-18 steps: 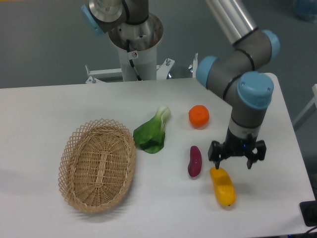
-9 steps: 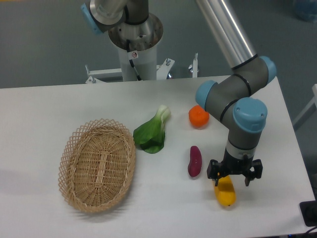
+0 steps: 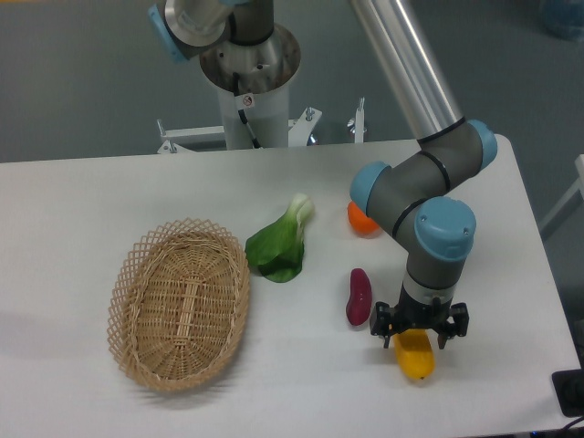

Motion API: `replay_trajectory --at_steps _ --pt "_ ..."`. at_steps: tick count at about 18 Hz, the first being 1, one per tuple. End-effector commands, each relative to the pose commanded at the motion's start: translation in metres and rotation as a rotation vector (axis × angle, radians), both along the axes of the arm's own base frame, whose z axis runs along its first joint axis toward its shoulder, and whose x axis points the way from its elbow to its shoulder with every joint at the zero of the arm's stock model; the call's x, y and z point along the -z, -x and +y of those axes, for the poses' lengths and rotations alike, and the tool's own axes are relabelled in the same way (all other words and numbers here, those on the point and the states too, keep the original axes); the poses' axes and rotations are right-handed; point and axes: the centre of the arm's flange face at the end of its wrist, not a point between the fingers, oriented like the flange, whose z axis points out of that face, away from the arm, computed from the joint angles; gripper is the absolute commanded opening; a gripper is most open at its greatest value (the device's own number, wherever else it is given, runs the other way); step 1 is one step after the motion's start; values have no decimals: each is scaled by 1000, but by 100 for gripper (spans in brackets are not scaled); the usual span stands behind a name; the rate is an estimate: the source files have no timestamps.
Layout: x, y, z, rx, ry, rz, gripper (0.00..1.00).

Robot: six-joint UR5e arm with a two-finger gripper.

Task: Pick up the mango from the table
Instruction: 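Lower the gripper around the mango and close the fingers on it, then lift the grasped mango up off the table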

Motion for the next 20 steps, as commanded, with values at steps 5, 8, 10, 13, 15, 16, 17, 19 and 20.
replay_trajectory --at_steps 5,8,10,13,15,16,17,19,20 --pt "3 1 2 -21 0 -4 87" --pt "0 3 0 -32 15 10 61" --pt "-3 4 1 -32 13 16 61" --pt "-10 4 0 -30 8 24 61" --pt "-12 3 0 -28 7 27 61" --pt "-14 4 1 -25 5 30 61" --pt "-17 4 0 -22 6 39 61" --pt "-36 7 -1 -28 13 81 61" --pt "-52 7 -4 -34 20 111 61"
